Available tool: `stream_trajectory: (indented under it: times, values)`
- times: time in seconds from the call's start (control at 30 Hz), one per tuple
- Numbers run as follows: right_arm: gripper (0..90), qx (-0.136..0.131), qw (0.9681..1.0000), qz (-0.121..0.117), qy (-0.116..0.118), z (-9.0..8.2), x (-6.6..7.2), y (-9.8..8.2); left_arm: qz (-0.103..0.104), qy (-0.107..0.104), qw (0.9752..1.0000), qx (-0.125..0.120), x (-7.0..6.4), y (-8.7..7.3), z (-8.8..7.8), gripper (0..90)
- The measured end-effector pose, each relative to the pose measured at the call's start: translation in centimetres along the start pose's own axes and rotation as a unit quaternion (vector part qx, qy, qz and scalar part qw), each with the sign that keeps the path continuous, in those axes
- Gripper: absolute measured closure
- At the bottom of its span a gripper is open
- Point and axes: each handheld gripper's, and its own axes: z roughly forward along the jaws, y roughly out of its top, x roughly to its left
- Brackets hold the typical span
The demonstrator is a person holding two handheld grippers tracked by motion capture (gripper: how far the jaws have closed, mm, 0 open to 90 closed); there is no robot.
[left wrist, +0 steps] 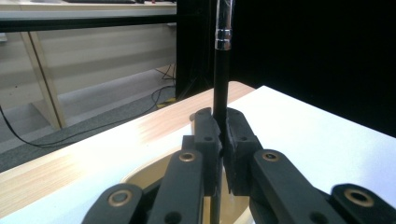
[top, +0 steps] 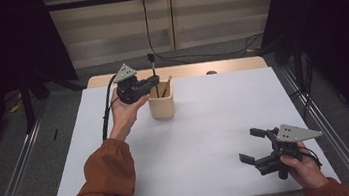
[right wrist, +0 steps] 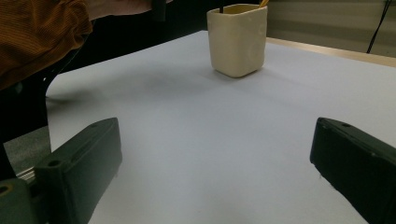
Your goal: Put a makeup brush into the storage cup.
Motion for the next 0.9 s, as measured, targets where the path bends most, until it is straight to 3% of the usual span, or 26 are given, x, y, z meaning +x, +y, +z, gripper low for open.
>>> stream_trajectory:
  times: [0.3, 0.5, 0.9]
  values:
    - [1.5, 0.0, 1.0, -0.002, 0.003, 0.0, 0.1, 0.0, 0.006, -0.001, 0.9999, 0.014, -0.2, -1.0, 0.4, 85.6]
    - [1.5, 0.0, 1.0, -0.002, 0.004, 0.1, 0.1, 0.0, -0.005, 0.0, 0.9999, 0.015, 0.0, -1.9, 0.6, 85.6]
    - [1.6, 0.001, 1.0, -0.003, 0.004, 0.1, 0.1, -0.1, -0.007, 0.002, 0.9998, 0.019, 0.3, -2.8, 0.6, 85.6]
